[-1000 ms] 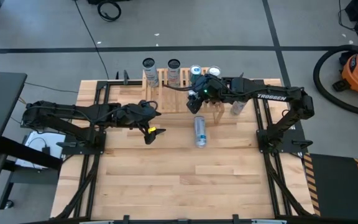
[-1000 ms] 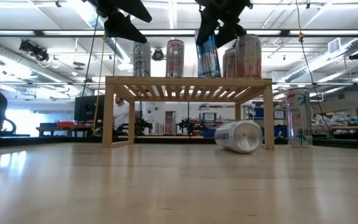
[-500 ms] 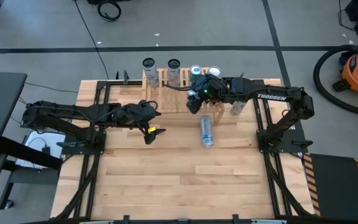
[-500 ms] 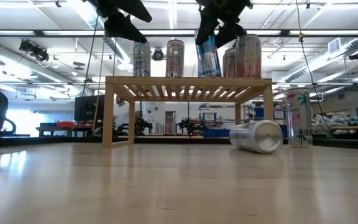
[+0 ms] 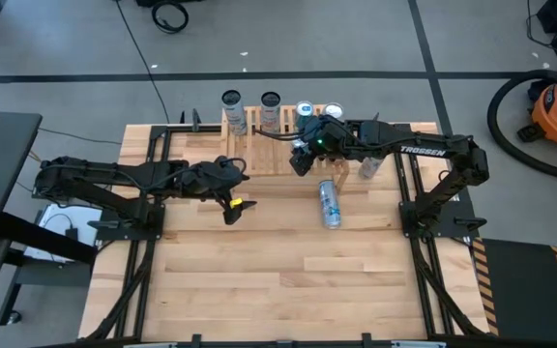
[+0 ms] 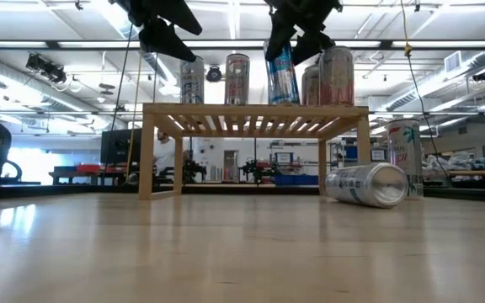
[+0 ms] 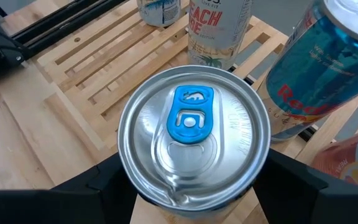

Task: Place canned beverage on shelf
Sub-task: Put the blue soda can on the shelf aligned with the other blue soda can

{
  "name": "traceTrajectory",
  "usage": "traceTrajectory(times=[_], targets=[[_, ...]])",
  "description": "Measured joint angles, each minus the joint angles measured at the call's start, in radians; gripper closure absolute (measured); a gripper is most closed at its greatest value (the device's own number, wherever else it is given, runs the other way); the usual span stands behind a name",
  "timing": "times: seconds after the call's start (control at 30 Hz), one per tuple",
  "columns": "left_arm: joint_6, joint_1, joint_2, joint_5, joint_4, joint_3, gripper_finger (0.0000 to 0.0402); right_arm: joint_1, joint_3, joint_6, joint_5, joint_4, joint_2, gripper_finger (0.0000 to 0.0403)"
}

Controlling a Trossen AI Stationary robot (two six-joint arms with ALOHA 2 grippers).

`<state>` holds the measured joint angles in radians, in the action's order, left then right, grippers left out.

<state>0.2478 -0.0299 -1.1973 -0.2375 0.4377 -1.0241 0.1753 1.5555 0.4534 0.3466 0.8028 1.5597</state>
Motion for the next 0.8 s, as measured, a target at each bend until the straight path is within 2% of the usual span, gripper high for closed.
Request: traceTrajectory(times=[0.8], targets=[[0.001,0.000,0.000,0.000,-0.001,0.000,0.0028,0.004,0.000,-0.011,-0.045,-0.018,0.000,0.0123]])
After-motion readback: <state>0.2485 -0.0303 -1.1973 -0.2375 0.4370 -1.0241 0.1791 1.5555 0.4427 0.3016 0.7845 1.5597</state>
